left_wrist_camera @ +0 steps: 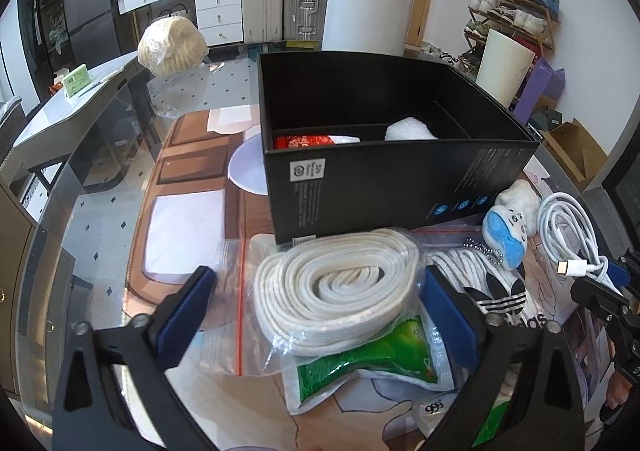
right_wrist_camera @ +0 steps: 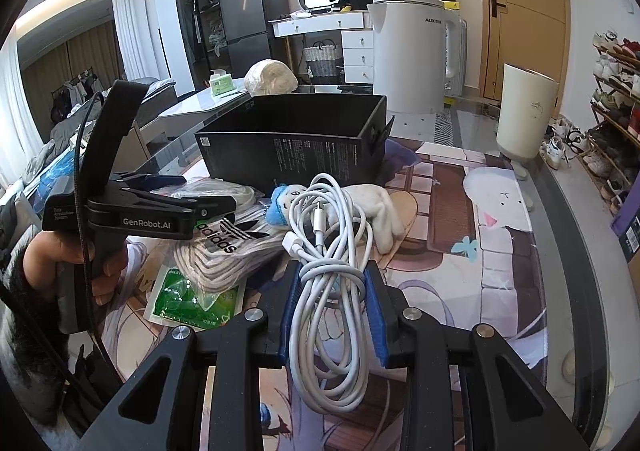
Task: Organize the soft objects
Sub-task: 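Grasp the bag of white rope with the left tool while the right tool holds the cable, then lower the cable and rope bag into the black box and open both tools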
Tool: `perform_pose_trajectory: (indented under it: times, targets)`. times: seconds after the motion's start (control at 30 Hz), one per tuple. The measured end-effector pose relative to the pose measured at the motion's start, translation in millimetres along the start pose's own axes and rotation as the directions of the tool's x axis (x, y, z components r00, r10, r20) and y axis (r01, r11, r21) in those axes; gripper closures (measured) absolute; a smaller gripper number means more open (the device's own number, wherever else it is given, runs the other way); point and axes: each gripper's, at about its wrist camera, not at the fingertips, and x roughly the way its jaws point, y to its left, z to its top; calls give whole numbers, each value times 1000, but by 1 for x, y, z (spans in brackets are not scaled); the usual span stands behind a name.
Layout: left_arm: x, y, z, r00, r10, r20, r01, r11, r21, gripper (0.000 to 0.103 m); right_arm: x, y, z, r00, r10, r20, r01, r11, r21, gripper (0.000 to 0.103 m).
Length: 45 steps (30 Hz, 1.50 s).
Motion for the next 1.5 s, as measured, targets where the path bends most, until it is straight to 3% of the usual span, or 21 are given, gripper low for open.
perform_pose_trajectory:
  times: [0.2,0.3,0.8,1.0,1.5]
  targets:
    - [-6,3,-2,998,-63,22,63,998,-2,40,-3,2,-1,1000,-8,1,8,1000,-1,73]
    - [-12,1,-5,997,-71,36,70,997,14,45,-5,4,0,1000,-12,9,12,1000,-3,73]
    - [-62,12,-20,976,-106,188,109,994,-6,47,-21,21,18,995,-8,97,10,1000,-17,73]
    - [-82,11,-8,957,-102,272,104,995,7,46,-19,25,38,992,5,128,-1,1000,-28,73]
    - [-80,11,23,935,-89,344,84,996,28,46,0,19,79,979,22,203,-15,999,-38,73]
